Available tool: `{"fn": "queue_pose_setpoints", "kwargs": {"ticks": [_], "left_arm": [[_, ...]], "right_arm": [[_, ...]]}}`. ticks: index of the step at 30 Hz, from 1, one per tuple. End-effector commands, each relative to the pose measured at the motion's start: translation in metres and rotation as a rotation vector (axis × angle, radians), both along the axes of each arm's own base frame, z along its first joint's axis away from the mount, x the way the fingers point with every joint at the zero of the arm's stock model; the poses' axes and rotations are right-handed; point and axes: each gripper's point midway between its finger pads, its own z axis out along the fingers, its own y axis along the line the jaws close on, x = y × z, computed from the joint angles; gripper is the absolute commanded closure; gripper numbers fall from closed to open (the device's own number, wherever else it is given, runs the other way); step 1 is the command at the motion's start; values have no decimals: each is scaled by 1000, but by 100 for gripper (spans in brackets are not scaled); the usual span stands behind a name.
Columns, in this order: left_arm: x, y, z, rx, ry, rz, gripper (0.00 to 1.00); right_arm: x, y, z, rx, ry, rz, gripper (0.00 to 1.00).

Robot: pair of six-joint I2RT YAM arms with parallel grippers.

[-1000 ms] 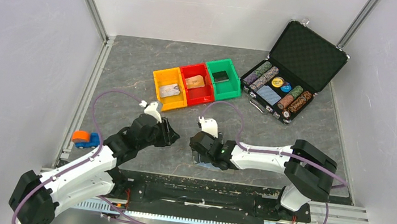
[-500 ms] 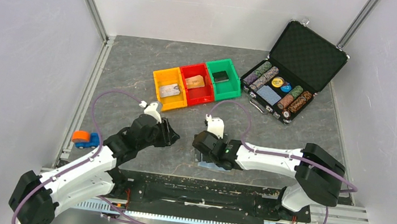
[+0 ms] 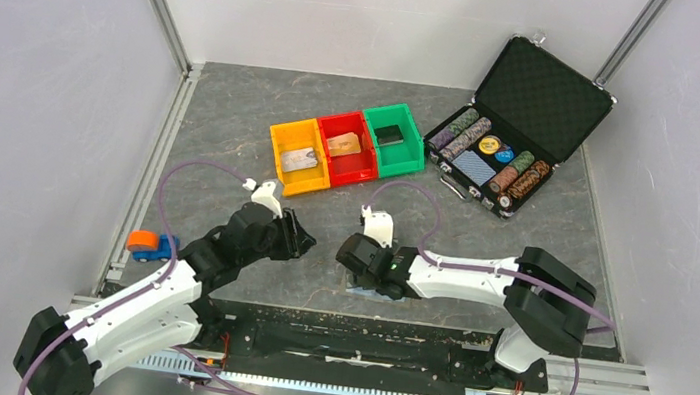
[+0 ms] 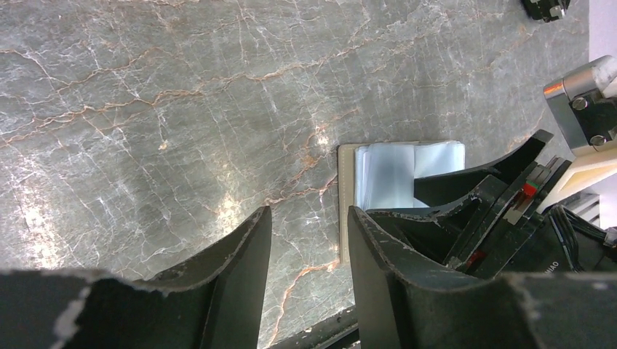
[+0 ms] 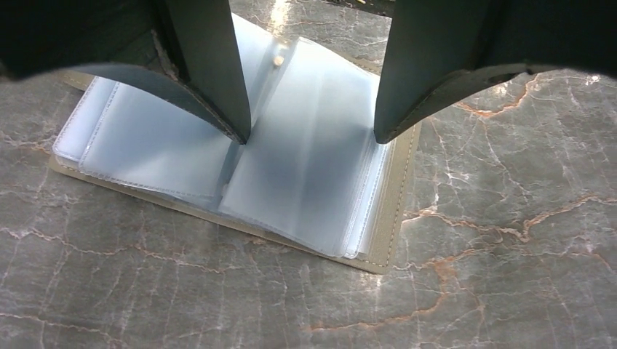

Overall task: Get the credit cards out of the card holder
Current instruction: Remove the credit card from the card holder.

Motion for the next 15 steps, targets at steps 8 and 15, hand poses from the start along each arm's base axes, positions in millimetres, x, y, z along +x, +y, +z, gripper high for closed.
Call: {"fn": "queue_pose_setpoints", "kwargs": {"ticks": [8,15], "left_arm": [[2,6,2,37,-44,-9,49],[-1,-2,-4,15,-19,-39,49]], "right_arm": [[11,13,8,114,-110,110,65],[10,18,3,267,-82,162,84]]}}
